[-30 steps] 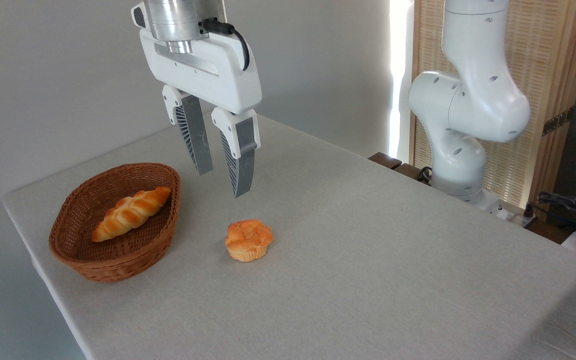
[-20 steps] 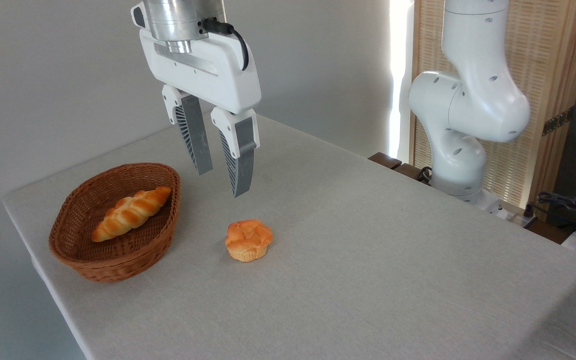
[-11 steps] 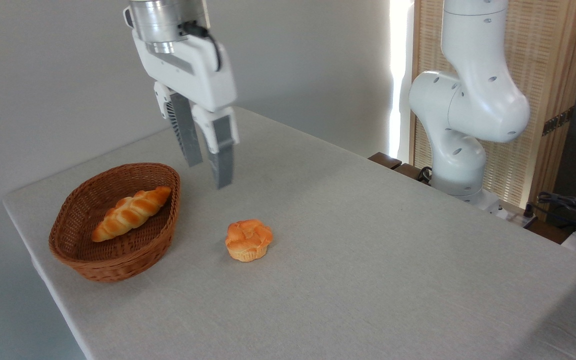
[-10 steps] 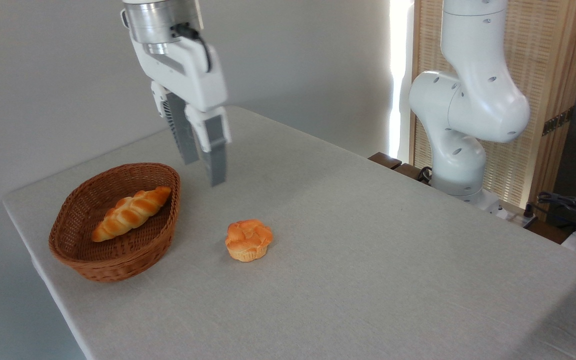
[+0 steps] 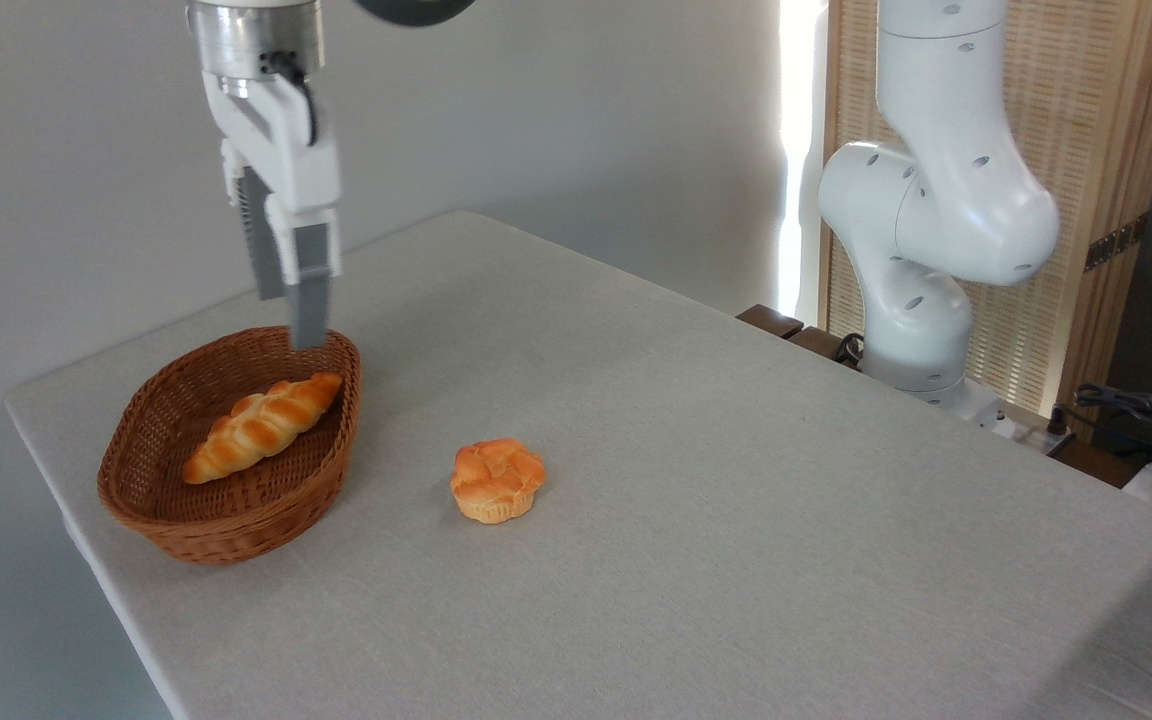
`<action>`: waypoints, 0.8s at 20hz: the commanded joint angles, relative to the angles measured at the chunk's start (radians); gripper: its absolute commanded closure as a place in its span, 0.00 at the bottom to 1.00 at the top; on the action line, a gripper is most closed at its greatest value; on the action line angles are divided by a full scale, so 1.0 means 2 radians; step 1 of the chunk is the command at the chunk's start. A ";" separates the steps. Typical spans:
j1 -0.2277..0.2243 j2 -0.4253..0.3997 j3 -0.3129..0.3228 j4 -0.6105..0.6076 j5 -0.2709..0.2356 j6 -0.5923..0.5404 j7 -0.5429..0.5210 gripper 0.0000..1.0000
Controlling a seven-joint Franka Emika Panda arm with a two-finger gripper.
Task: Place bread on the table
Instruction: 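Move the open gripper over the croissant in the wicker basket, then lower the gripper onto the croissant and close it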
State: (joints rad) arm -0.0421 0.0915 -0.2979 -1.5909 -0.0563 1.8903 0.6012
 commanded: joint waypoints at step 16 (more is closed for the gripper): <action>0.001 0.097 -0.100 -0.090 0.006 0.228 0.002 0.00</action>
State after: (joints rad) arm -0.0462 0.2738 -0.4869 -1.7532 -0.0536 2.3004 0.6000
